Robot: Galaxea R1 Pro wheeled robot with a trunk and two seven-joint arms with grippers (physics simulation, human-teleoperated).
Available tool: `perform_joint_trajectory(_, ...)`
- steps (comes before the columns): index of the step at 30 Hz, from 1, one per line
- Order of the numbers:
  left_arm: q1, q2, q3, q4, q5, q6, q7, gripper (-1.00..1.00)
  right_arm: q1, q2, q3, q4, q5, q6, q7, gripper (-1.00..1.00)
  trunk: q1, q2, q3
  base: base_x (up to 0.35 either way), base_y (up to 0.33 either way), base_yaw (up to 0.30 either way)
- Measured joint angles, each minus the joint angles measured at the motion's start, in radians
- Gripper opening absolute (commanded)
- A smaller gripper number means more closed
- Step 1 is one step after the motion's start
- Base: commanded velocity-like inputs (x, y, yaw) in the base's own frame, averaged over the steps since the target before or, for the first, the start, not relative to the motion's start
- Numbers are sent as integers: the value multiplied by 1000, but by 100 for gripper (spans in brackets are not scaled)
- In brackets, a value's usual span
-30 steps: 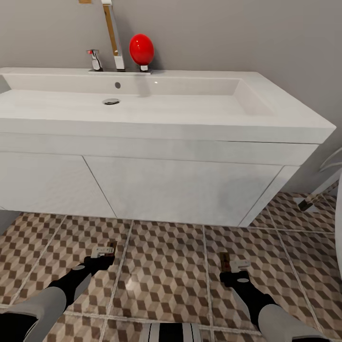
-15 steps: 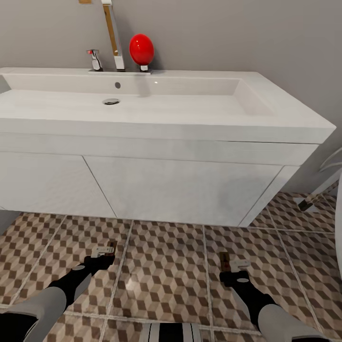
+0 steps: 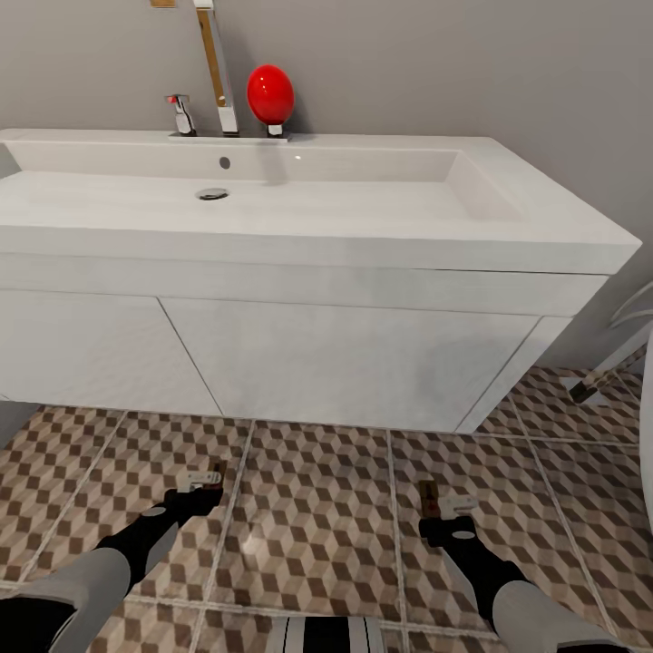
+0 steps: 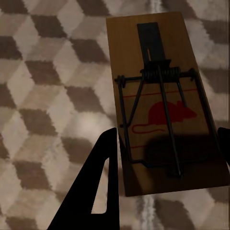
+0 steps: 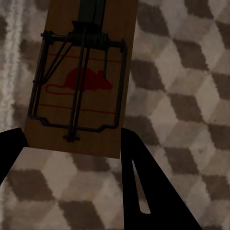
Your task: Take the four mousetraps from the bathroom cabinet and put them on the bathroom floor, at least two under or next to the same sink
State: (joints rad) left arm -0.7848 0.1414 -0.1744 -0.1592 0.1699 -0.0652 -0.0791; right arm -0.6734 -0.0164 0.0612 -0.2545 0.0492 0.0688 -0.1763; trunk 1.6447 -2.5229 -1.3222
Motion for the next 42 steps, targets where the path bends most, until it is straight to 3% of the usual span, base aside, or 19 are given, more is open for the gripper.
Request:
perform_joint_trajectory(14, 0, -40, -2, -1, -7, 9, 14, -100, 0, 0, 0, 0, 0, 0, 0, -100, 0, 0, 0, 0, 0, 0)
perform_joint_trajectory(15, 0, -45, -3, -1, -8, 9, 20, -100, 0, 0, 0, 0, 0, 0, 0, -100, 0, 0, 0, 0, 0, 0)
perform_joint_trajectory(16, 0, -61, -3, -1, -11, 8, 75, -100, 0, 0, 0, 0, 0, 0, 0, -100, 0, 0, 0, 0, 0, 0)
perform_joint_trajectory(19, 0, -76, -3, 0, -12, 7, 103, -100, 0, 0, 0, 0, 0, 0, 0, -100, 0, 0, 0, 0, 0, 0)
perform_joint_trajectory(31, 0, -80, -4, 1, -12, -4, 107, -100, 0, 0, 0, 0, 0, 0, 0, -100, 0, 0, 0, 0, 0, 0)
perform_joint_trajectory(34, 0, -80, -1, -1, -12, -34, 108, -100, 0, 0, 0, 0, 0, -1, 0, -100, 0, 0, 0, 0, 0, 0)
perform_joint_trajectory(39, 0, -84, 1, -2, -11, -141, 107, -100, 0, -1, 0, 0, 1, 0, 0, -100, 0, 0, 0, 0, 0, 0)
perform_joint_trajectory(42, 0, -113, 0, -2, -10, -134, 111, -100, 0, -2, 0, -6, 1, 0, -1, -100, 0, 0, 0, 0, 0, 0)
